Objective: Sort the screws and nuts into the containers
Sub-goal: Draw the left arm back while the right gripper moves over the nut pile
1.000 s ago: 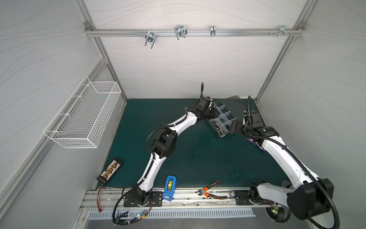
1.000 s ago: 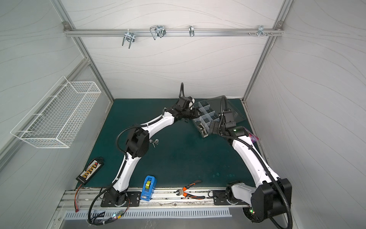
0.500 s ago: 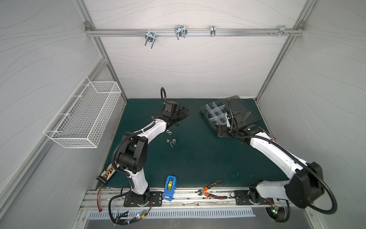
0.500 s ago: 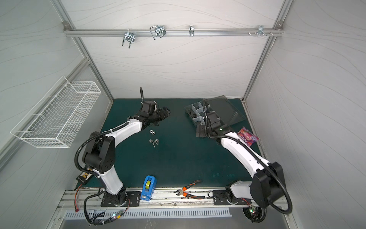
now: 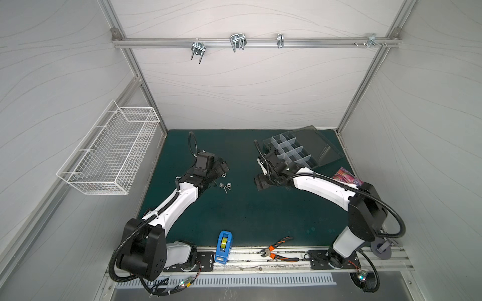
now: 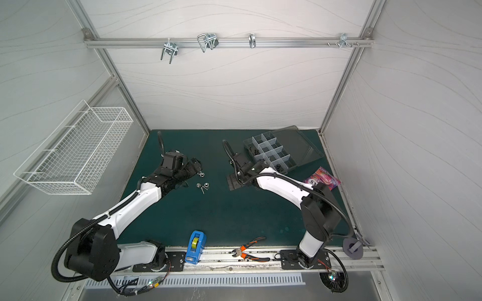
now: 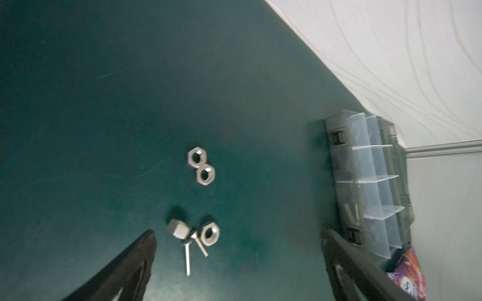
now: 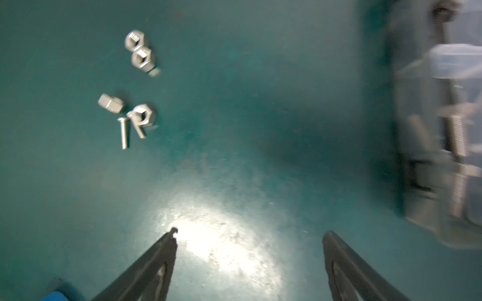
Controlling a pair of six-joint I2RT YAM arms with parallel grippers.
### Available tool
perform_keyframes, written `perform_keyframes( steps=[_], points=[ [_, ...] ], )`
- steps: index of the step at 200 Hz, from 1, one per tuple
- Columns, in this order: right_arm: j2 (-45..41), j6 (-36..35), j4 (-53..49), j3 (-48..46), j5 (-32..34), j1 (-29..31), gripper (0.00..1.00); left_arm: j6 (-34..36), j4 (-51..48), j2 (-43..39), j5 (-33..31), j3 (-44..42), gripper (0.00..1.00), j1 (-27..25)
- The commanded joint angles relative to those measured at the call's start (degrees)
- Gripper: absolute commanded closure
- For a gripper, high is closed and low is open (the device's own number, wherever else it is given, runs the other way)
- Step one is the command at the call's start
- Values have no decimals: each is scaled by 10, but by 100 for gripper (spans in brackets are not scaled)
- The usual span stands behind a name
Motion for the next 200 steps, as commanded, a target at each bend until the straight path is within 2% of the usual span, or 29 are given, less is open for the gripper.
perform_keyframes(
  steps=[1, 47, 87, 131, 165, 200],
  points=[
    [35, -16, -6, 34, -8, 27, 12, 10, -30, -50, -45, -28, 1, 4],
    [107, -32, -24, 106, -24, 61, 15, 9, -59, -168, -93, -108, 1, 5],
    [148, -40, -43, 151, -42, 73, 16, -33, -84, -290, -145, -182, 1, 5],
    [197, -49, -66, 201, -48, 83, 22, -81, -97, -398, -145, -241, 1, 5],
    [233, -50, -75, 233, -53, 84, 31, -106, -110, -427, -136, -265, 1, 5],
    [283, -55, -102, 285, -58, 85, 49, -111, -107, -414, -126, -267, 1, 5]
  ],
)
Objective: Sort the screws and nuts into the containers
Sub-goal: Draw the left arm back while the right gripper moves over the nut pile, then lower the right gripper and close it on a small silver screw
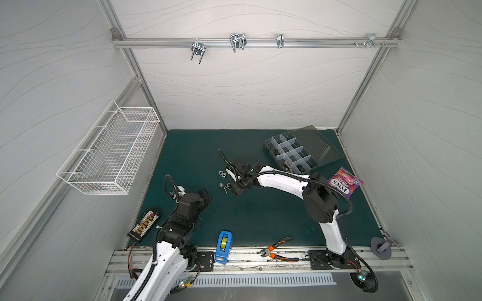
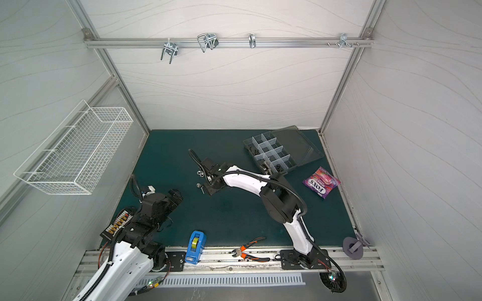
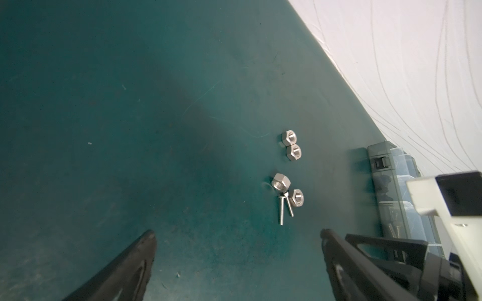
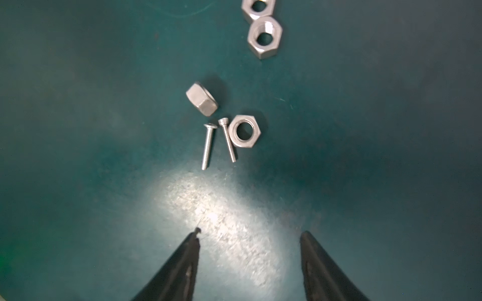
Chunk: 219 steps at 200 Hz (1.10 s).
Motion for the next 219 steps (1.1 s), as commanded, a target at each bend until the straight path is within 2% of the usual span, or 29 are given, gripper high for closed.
perform_keyframes(
  steps=[1, 35, 118, 219],
  points=[
    [35, -10, -39, 37, -11, 5, 50, -19, 1, 7, -1, 3, 1, 3],
    [63, -12, -46, 66, -13, 6, 58, -21, 20, 37, 14, 4, 1, 3],
    [98, -22, -53, 91, -8, 9, 63, -25, 45, 87, 25, 6, 1, 3],
    [137, -45, -64, 126, 6, 22, 71, -26, 37, 89, 18, 6, 1, 3]
  ],
)
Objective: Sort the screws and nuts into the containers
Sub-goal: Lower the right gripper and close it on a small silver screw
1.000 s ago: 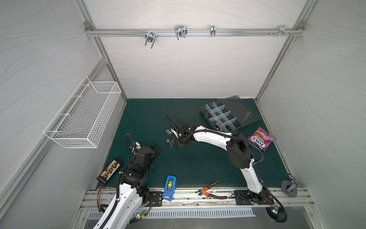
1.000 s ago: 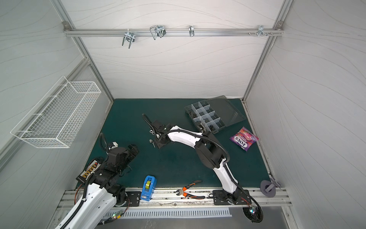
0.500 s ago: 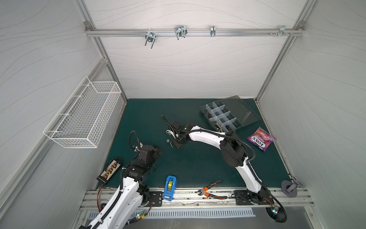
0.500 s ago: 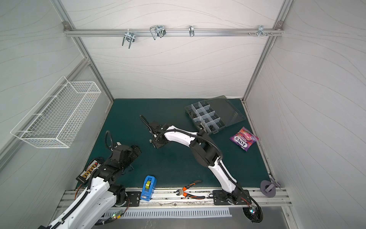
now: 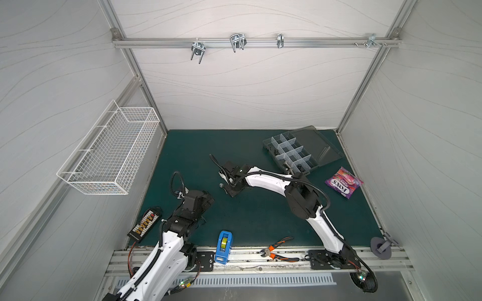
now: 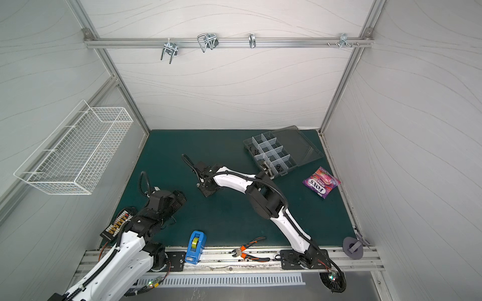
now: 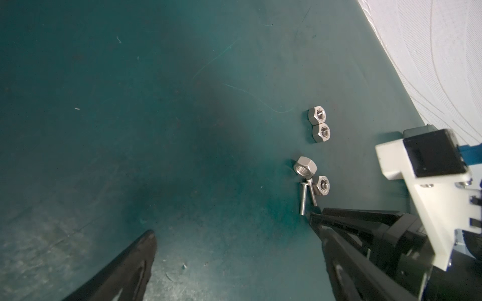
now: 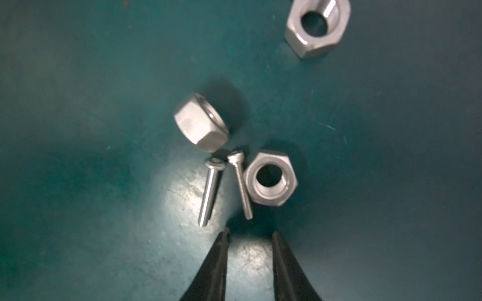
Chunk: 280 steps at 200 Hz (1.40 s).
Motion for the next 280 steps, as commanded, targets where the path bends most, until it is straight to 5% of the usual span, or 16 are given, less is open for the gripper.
perform_keyframes(
  steps=[1, 154, 280],
  points=[
    [21, -18, -24, 14, 11, 11, 71, -9, 11, 0, -9, 7, 1, 3],
    [84, -35, -49, 72, 36, 10, 81, -7, 15, 10, -4, 10, 1, 3],
    [49, -17, -70, 29, 7, -1, 92, -7, 22, 20, -5, 12, 1, 3]
  ],
)
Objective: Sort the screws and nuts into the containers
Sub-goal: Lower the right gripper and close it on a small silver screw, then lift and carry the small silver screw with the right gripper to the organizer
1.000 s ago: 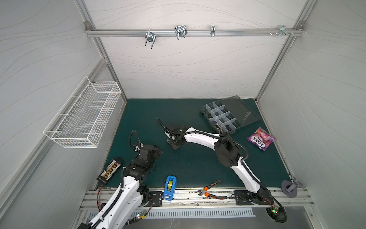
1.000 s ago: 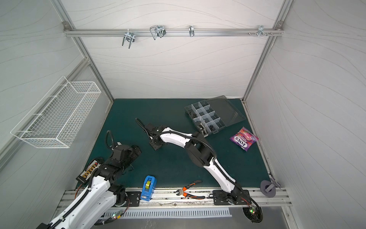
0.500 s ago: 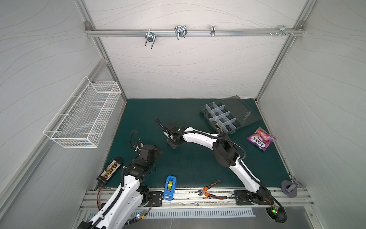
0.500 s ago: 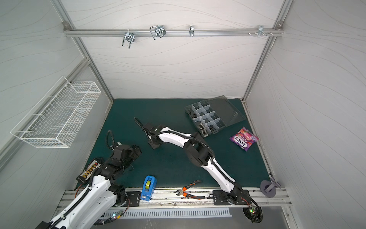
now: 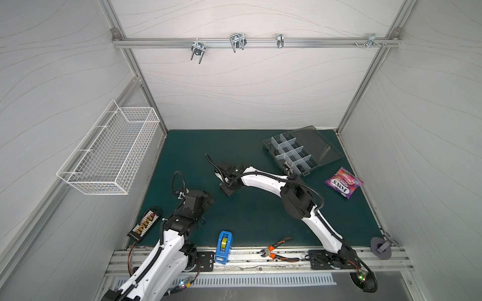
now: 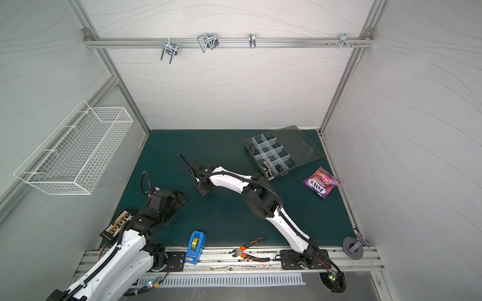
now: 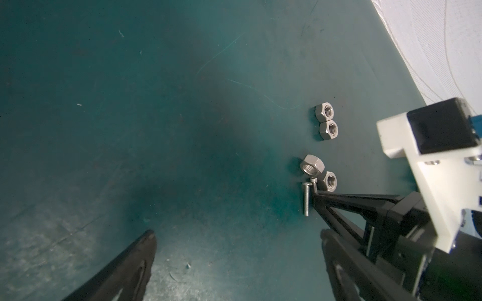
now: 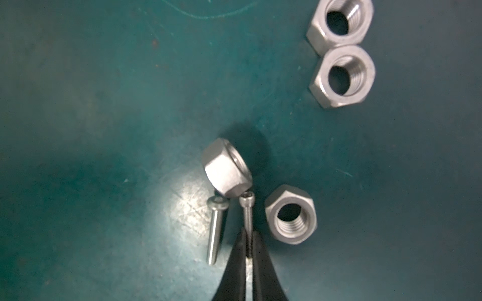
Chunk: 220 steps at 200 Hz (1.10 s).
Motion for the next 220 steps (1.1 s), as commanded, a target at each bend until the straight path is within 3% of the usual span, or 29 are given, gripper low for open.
perform_keyframes(
  steps=[1, 75, 220],
  points=[
    [5, 4, -52, -38, -5, -3, 92, -7, 21, 2, -5, 12, 1, 3],
    [-51, 18, -46, -115, -19, -5, 100, -7, 31, 16, 0, 16, 1, 3],
    [-189, 51, -3, -245, -63, -50, 100, 2, 45, 39, 8, 28, 1, 3]
  ],
)
